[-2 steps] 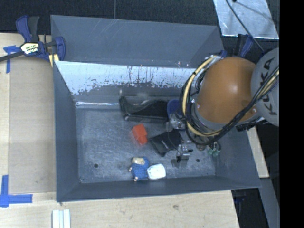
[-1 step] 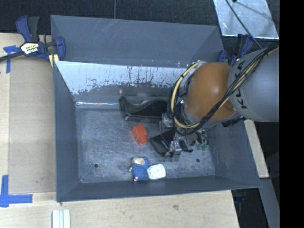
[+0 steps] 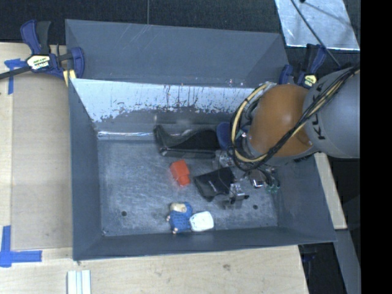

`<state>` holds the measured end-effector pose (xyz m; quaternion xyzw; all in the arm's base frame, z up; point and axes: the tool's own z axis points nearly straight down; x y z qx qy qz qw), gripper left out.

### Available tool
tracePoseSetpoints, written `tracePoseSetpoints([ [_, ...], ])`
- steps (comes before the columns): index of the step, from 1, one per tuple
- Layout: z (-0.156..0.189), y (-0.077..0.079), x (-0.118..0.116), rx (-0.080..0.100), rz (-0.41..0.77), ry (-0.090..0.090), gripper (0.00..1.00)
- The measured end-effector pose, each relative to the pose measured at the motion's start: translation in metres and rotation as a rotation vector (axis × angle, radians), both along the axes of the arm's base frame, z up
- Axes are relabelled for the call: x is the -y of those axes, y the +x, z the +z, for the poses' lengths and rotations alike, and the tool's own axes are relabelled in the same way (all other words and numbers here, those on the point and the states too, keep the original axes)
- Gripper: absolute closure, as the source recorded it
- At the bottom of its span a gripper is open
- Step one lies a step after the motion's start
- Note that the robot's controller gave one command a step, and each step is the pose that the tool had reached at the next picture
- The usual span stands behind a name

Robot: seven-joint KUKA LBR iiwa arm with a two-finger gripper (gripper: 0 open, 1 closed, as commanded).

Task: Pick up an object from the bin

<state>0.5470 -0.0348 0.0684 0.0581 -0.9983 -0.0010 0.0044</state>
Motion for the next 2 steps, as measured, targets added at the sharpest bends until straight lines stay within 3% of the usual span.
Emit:
tracePoseSetpoints([
  [1, 0.002, 0.003, 0.000, 0.011, -0.002, -0.001, 1.00],
  [2, 0.002, 0.017, -0.017, 0.015, 0.279, 0.000, 1.00],
])
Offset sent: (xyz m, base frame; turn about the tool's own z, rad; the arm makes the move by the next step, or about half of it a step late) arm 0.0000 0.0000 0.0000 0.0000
